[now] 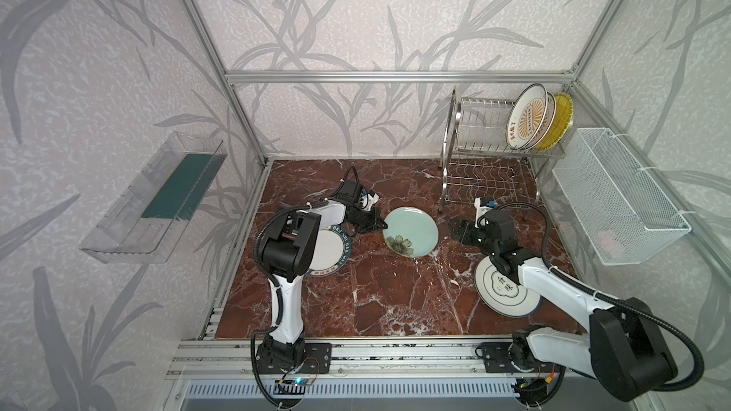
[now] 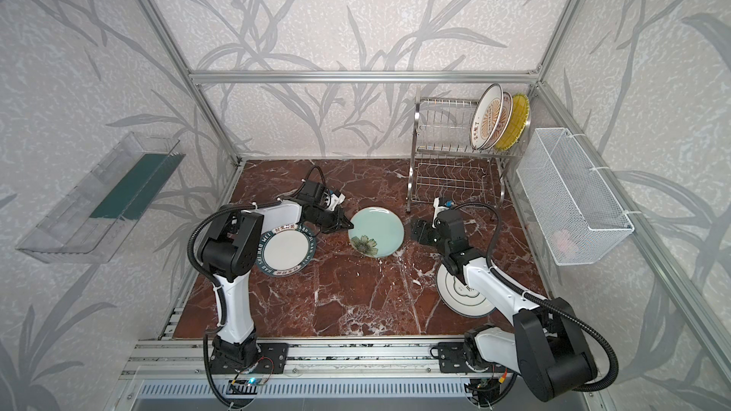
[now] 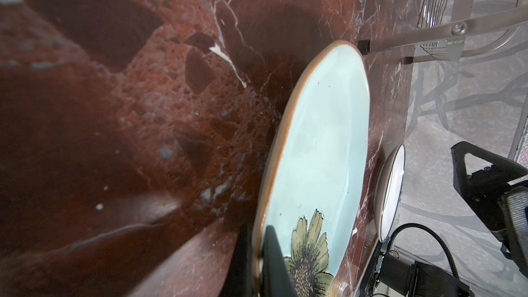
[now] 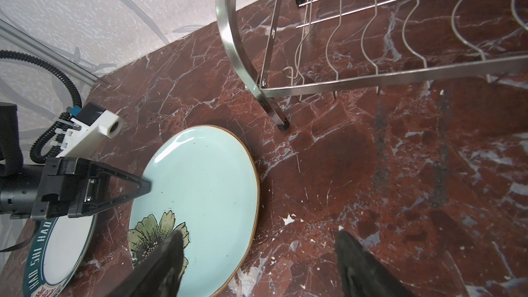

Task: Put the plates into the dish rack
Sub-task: 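Slide the green flower plate farther toward the right gripper with the left gripper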

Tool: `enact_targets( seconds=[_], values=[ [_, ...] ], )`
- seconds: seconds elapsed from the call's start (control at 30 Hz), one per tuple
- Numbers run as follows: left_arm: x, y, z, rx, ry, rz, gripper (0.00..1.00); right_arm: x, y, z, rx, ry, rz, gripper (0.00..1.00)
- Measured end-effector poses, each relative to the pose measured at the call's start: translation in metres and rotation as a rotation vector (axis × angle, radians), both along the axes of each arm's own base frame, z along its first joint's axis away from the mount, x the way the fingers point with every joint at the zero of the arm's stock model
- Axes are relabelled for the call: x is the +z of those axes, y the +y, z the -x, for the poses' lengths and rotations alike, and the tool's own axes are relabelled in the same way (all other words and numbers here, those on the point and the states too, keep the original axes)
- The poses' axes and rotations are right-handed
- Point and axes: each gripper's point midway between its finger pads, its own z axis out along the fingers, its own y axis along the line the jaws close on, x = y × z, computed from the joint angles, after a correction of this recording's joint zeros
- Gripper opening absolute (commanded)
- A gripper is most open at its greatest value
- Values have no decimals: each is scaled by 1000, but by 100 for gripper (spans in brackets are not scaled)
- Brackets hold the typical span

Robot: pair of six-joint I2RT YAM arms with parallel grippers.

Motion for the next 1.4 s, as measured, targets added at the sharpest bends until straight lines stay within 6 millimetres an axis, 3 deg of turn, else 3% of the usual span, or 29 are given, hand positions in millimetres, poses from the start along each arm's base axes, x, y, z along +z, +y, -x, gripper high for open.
enact_targets(
  seconds=[0.37, 0.63, 1.23, 1.4],
  values=[
    [-13, 4, -2, 15, 18, -35, 16, 0, 1, 0, 5, 1, -3, 82],
    [-9, 3, -8, 20, 5, -37, 23, 0, 0, 0, 4, 1, -3, 82],
    [-15, -13, -11, -59, -37, -171, 21, -1, 1, -2, 3, 0, -10, 82],
    [-16, -19, -9, -91, -53, -214, 15, 0, 1, -3, 5, -4, -13, 82]
  ],
)
